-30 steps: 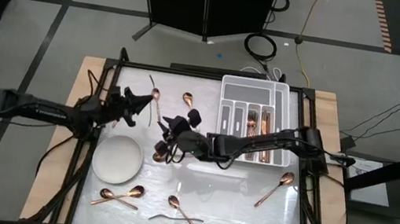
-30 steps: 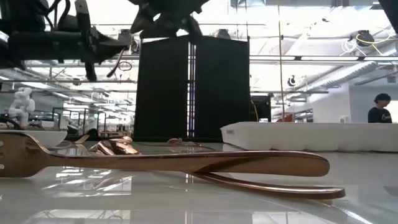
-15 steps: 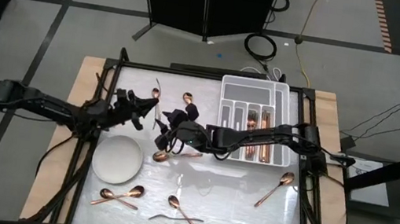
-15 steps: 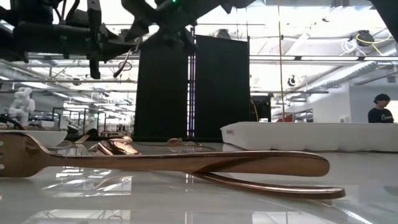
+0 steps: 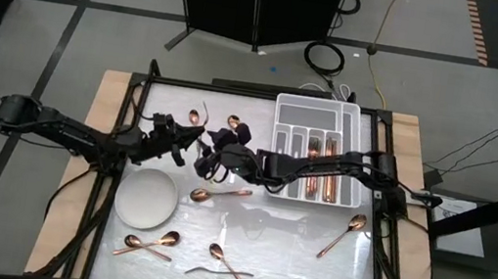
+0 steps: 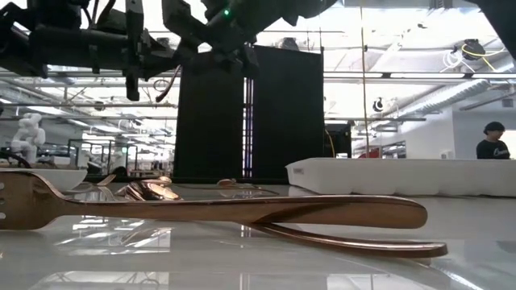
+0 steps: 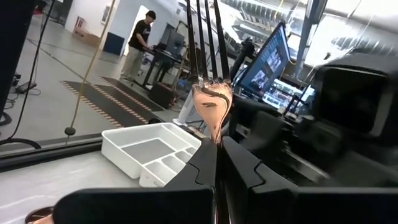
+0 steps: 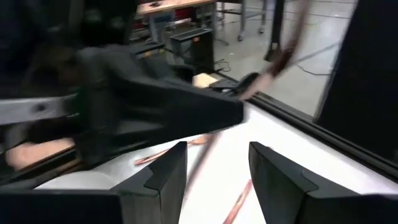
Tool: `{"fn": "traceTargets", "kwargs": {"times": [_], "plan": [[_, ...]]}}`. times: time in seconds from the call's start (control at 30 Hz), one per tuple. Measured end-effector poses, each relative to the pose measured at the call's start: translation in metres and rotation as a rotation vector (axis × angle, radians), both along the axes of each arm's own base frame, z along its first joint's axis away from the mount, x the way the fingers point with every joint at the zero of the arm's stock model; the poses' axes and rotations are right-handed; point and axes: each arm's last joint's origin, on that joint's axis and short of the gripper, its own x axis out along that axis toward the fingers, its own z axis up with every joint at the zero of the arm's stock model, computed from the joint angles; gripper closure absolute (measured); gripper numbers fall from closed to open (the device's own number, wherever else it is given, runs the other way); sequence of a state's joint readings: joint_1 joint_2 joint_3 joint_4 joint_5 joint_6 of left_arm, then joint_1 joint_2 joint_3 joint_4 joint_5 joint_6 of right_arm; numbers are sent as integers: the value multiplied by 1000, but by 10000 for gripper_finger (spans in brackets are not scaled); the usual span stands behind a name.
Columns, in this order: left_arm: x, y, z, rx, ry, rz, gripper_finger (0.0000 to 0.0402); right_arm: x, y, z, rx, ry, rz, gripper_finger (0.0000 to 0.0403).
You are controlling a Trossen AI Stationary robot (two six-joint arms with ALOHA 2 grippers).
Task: Sort silverware
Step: Put the bronze fork into the silverware tray
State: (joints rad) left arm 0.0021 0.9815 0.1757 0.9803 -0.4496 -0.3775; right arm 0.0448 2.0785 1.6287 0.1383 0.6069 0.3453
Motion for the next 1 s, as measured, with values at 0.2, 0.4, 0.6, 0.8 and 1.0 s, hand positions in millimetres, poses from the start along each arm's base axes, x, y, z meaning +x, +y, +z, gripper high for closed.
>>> {"fn": "traceTargets", "kwargs": {"times": [0.2,0.4,0.6,0.8,1.0], "plan": [[0,0,0,0,-3,1,393,0,-7,0,17,-18,-36,241],[1,0,3,13,-16,-4,393,3,-12,-5,68,-56,-59,252],[4,-1,5,44,-9,-22,396,6,-15,-14,59,-43,-55,287],[4,-1,5,44,-6,-20,396,7,-15,-13,8,-18,-30,389],[5,1,0,69,65,16,388,6,-12,-14,-1,-4,-38,402]]}}
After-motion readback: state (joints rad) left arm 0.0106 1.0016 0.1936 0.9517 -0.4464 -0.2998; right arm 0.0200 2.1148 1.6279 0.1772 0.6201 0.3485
